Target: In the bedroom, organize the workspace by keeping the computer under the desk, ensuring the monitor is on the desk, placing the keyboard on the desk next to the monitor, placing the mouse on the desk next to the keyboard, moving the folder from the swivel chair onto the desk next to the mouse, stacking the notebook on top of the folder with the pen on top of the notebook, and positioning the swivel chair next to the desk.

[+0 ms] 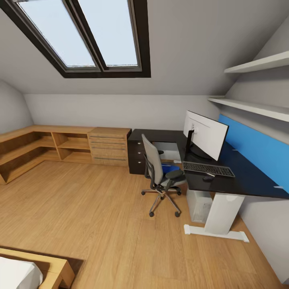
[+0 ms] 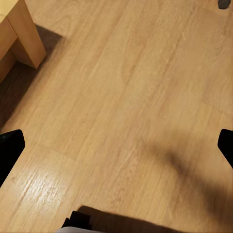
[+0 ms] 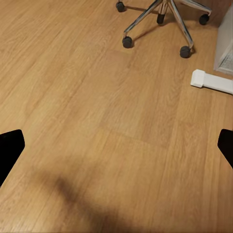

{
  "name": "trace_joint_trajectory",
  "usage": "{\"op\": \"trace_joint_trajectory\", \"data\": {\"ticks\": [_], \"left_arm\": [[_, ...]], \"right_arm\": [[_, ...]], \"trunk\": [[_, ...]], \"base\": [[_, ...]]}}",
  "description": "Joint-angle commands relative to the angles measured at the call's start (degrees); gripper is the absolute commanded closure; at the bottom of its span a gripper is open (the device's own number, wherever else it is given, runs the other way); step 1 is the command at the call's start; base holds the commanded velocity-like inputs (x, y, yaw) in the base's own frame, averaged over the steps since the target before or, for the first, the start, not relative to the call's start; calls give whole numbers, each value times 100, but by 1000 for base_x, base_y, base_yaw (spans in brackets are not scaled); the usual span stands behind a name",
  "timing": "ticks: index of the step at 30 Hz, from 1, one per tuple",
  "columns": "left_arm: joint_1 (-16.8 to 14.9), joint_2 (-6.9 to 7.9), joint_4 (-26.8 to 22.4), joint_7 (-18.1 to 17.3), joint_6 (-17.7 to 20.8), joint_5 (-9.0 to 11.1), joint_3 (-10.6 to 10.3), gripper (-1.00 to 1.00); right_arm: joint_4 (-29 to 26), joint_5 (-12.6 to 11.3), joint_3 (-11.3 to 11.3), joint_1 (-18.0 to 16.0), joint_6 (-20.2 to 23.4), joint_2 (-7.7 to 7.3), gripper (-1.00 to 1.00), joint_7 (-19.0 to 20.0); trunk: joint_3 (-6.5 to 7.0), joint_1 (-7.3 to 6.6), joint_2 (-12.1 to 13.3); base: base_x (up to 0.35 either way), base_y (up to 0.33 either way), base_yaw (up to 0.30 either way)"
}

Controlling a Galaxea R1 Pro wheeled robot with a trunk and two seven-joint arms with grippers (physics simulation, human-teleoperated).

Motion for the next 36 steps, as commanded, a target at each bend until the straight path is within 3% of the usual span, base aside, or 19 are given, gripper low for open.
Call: {"op": "trace_joint_trajectory", "data": {"ticks": [1,22,30,36], "left_arm": [[-3,-3,2,1,-17,17,-1,-100],[-1,2,27,12,-12,12,7,-100],[-3,1,28,8,-19,12,0,-100],[-3,1,52,8,-4,18,4,-100]], "right_arm": [[7,2,11,-4,-8,0,-100,-1],[440,-30,-31,-4,35,3,-100,-31],[775,-341,-111,-6,387,-2,-100,-118],[760,-597,-128,-12,406,-20,-100,-680]], "trunk": [[-26,23,-47],[-403,484,-889],[-547,660,-1210],[-654,792,-1451]], "base": [[0,0,0],[0,0,0],[0,0,0],[0,0,0]]}}
